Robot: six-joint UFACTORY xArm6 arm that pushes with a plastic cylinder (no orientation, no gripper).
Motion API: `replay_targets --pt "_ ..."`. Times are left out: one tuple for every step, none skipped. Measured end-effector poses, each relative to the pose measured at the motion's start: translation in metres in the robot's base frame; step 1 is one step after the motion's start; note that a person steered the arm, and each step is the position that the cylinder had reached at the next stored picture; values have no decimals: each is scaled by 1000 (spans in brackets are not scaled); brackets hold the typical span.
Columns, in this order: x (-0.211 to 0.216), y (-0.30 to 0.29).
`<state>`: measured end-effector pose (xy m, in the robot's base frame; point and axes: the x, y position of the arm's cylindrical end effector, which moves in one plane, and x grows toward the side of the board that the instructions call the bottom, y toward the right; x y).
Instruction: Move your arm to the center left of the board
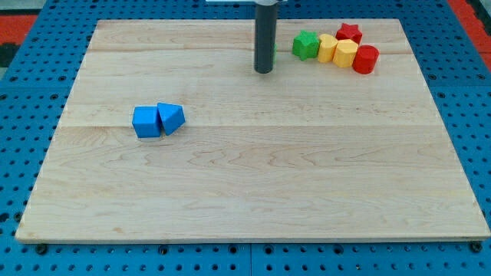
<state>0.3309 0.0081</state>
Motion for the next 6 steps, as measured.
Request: replay_targets --pt "-15 -39" --pt "-44 -13" --pt "-50 43" --pt "12 36" --pt "117 -42" --pt "149 -191"
